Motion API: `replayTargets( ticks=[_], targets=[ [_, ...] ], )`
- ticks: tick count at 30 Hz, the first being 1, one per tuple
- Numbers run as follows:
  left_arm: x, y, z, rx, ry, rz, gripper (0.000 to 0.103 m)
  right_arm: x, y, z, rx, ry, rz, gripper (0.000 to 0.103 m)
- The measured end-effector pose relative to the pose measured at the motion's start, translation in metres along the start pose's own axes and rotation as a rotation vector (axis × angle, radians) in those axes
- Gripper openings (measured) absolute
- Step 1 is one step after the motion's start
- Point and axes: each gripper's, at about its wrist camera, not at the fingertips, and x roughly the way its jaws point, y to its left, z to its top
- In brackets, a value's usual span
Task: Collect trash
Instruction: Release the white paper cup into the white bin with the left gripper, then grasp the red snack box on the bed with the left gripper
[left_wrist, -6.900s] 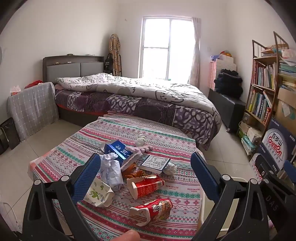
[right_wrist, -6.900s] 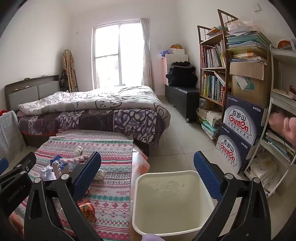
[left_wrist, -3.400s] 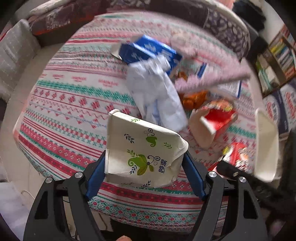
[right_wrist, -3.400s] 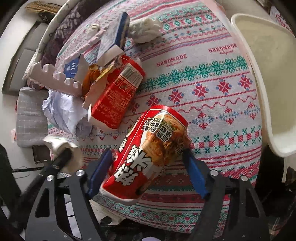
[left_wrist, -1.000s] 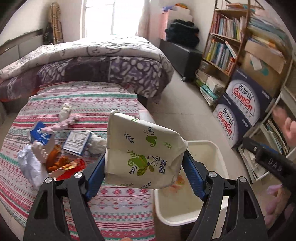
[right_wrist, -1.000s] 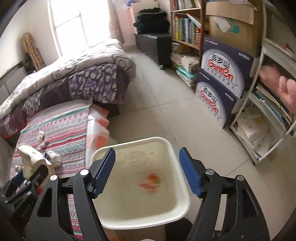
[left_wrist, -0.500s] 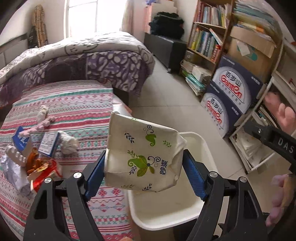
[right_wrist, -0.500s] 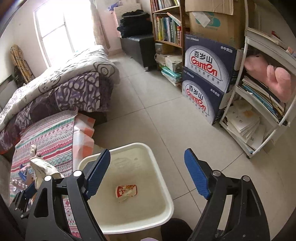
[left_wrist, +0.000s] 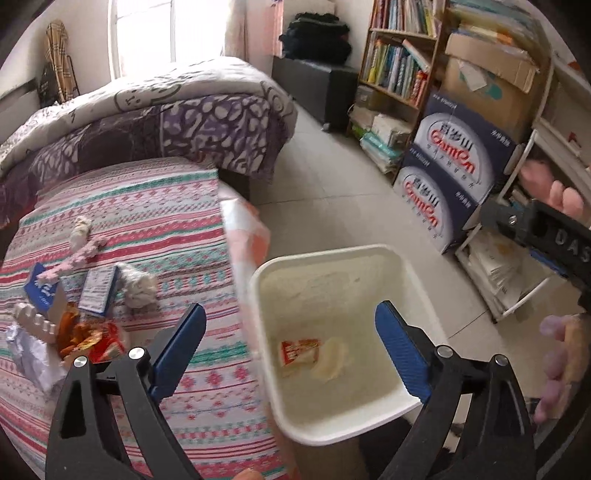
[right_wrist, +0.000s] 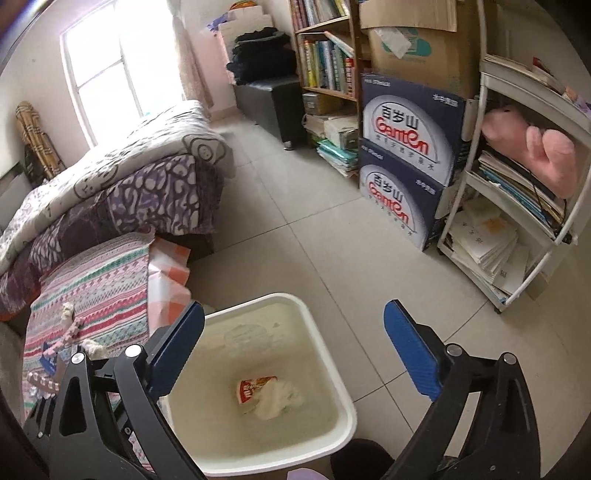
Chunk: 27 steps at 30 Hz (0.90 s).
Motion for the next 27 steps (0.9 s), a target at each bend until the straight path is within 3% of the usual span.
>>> replayTargets(
  ticks=[5, 12, 17, 21, 22, 24, 26, 27],
  targets=[
    [0.006, 0.025, -0.009, 0.057, 0.083, 0.125, 0.090, 0.001, 0.023, -0.006, -0.042, 0.023, 0.038, 0.095],
    [0.035, 0.080, -0.033, 0.192, 0.279, 0.316, 0.090, 0.003, 0.051, -0.015, -0.108, 0.052, 0.074, 0.096],
    [0.053, 0.114, -0.045, 0.188, 0.340, 0.358, 0.090, 0.007, 0.068, -0.024, -0.157, 0.078, 0.081, 0.096],
    [0.062, 0.120, -0.051, 0.232, 0.336, 0.371, 0.089, 0.011, 0.075, -0.027, -0.176, 0.098, 0.087, 0.096],
    [0.063, 0.123, -0.052, 0.238, 0.337, 0.375, 0.085, 0.011, 0.075, -0.027, -0.174, 0.101, 0.089, 0.096],
    [0.065, 0.129, -0.056, 0.233, 0.346, 0.392, 0.062, 0.012, 0.076, -0.028, -0.168, 0.107, 0.095, 0.096],
    [0.063, 0.132, -0.061, 0.239, 0.337, 0.412, 0.044, 0.013, 0.078, -0.029, -0.164, 0.112, 0.099, 0.096],
    [0.060, 0.133, -0.061, 0.229, 0.328, 0.398, 0.040, 0.013, 0.080, -0.030, -0.162, 0.117, 0.104, 0.096]
  ],
)
